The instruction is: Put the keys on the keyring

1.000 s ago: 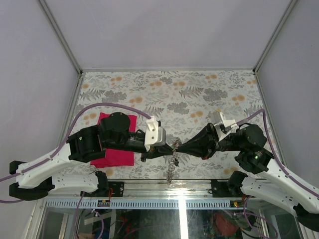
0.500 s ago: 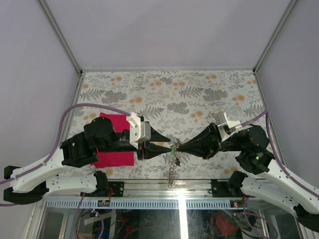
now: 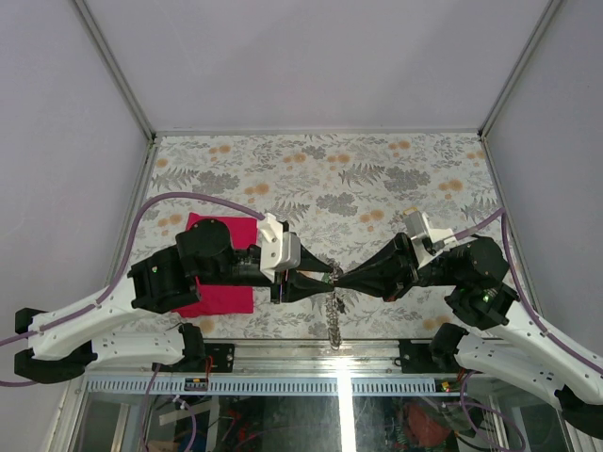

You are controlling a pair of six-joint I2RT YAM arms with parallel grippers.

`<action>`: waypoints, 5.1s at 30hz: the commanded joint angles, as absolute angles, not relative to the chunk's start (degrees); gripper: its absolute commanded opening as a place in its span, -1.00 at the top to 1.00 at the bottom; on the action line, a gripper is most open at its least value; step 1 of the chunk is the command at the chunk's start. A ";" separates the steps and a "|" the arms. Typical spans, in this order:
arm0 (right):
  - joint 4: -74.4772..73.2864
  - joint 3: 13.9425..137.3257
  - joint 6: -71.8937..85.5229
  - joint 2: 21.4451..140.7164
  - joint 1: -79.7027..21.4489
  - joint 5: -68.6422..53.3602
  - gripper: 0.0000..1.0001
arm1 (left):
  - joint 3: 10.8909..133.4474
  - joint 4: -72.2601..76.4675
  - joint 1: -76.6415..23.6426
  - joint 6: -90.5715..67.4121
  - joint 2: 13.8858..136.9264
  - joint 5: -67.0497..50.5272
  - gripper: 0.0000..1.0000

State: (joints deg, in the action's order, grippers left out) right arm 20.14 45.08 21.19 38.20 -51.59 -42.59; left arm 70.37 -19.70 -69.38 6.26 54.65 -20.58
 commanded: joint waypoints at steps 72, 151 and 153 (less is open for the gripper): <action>15.21 42.87 12.53 46.58 -51.33 -43.32 0.46 | 108.40 -73.35 -71.80 14.59 80.05 -9.13 1.00; 12.79 50.24 13.53 39.53 -51.32 -47.59 1.00 | 86.53 -44.46 -72.01 13.78 62.71 -20.62 0.58; 12.67 50.19 13.46 39.51 -51.28 -47.41 1.00 | 86.57 -44.21 -72.04 13.82 62.55 -20.57 0.63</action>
State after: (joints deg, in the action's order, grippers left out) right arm 9.28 47.07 13.45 39.90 -51.57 -47.66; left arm 85.60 -47.18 -71.64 13.85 63.83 -20.18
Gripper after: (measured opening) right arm 0.010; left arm 0.206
